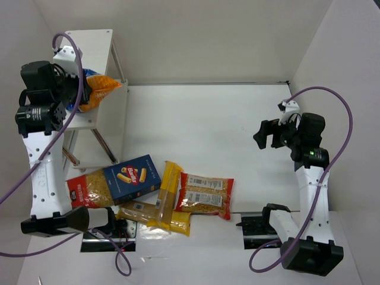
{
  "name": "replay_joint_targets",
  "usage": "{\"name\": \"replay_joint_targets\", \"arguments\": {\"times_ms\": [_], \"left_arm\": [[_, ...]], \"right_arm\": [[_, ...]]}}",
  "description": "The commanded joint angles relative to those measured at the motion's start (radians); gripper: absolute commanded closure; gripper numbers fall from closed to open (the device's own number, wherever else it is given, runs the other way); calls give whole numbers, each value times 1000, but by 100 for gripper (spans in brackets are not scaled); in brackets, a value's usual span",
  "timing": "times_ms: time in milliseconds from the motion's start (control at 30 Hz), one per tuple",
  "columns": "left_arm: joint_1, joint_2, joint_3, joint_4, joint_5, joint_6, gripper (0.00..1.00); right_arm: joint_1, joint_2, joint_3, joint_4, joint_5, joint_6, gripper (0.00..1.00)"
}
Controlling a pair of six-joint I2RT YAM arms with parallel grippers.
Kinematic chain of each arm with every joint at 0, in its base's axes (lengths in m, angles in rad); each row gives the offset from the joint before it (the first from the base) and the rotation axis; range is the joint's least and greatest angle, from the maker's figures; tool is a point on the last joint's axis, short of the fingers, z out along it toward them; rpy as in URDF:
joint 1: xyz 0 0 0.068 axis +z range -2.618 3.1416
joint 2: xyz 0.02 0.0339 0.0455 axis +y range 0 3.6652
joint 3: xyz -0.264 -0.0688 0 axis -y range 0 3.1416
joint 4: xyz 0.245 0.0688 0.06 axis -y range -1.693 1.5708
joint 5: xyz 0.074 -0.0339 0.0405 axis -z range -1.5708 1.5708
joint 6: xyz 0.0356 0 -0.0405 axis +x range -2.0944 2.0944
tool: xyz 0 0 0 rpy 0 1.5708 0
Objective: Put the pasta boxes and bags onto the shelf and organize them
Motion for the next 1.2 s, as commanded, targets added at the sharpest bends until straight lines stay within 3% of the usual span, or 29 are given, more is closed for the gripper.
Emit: {"name": "replay_joint_targets", "arguments": {"times_ms": [0,667,900,1167], "left_arm": [[3,87,78,87,-48,-105,71],[3,464,356,274,-70,-248,76],[3,668,661,196,-90,-248,77],[-15,765,787,187,-123,-273,77]], "right_arm": [[-22,-17,-11,-6,-12,10,0],[-79,38,-2,-24,-12,-17,0],[-97,68,7,-24,-12,-17,0],[-106,101,16,-35,-22,-27,0]]}}
